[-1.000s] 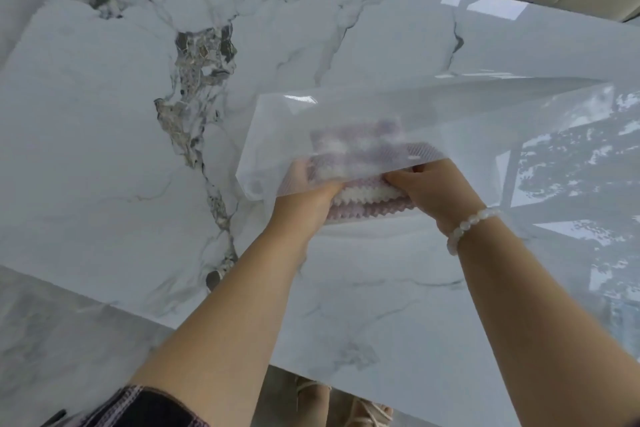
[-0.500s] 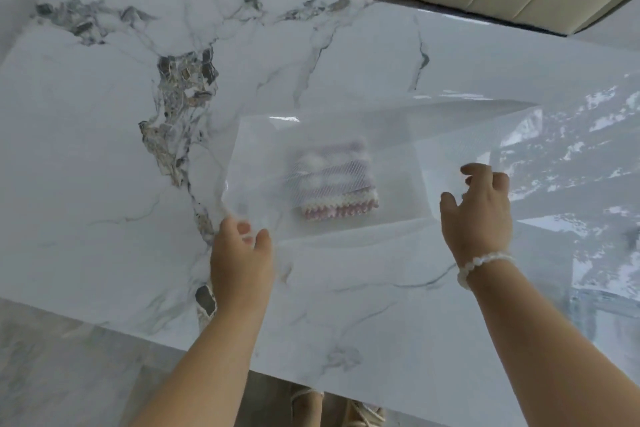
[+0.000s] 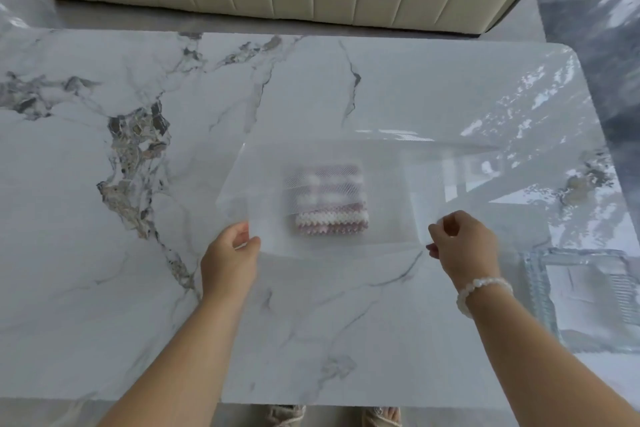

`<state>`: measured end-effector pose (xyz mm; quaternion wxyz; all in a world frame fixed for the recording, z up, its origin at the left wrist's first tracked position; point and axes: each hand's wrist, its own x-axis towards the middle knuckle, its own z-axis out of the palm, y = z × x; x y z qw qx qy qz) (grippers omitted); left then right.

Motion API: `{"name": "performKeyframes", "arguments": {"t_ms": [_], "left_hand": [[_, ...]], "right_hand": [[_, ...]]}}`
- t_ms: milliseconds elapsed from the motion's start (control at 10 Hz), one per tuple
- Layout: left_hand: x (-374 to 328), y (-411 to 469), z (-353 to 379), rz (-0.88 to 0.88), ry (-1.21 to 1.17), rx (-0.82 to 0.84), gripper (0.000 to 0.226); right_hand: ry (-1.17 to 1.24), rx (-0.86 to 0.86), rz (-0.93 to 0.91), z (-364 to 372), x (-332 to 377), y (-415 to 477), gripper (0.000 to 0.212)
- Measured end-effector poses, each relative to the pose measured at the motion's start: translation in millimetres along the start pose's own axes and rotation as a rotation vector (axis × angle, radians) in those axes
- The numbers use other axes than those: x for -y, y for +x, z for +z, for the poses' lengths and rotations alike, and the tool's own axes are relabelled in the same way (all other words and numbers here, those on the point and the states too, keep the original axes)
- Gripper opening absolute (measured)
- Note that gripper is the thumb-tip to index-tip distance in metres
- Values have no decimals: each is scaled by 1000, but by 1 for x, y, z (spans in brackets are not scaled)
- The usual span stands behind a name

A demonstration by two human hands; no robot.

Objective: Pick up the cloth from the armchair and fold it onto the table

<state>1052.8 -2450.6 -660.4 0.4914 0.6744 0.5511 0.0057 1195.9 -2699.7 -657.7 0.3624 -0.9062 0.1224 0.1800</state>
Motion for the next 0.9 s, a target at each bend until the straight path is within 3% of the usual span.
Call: {"name": "performKeyframes", "arguments": {"t_ms": [100,300,600,700,900], "left_hand": [[3,7,-3,-25,-50,41,50],[2,12,-9,9,-10,138,43],[-1,17,-6,59,-53,142,53],[4,17,-5,72,-60,145,42],[2,6,-9,99,-23,4,45]], "right_hand": [[48,-33,50,1,-9,-9,11],[73,-84,91,6,-13,-16,9],[85,-99,127,7,-9,-14,8],[86,-88,130,6,-8,-17,9],[88,-55,180,-5,2,-25,45]]}}
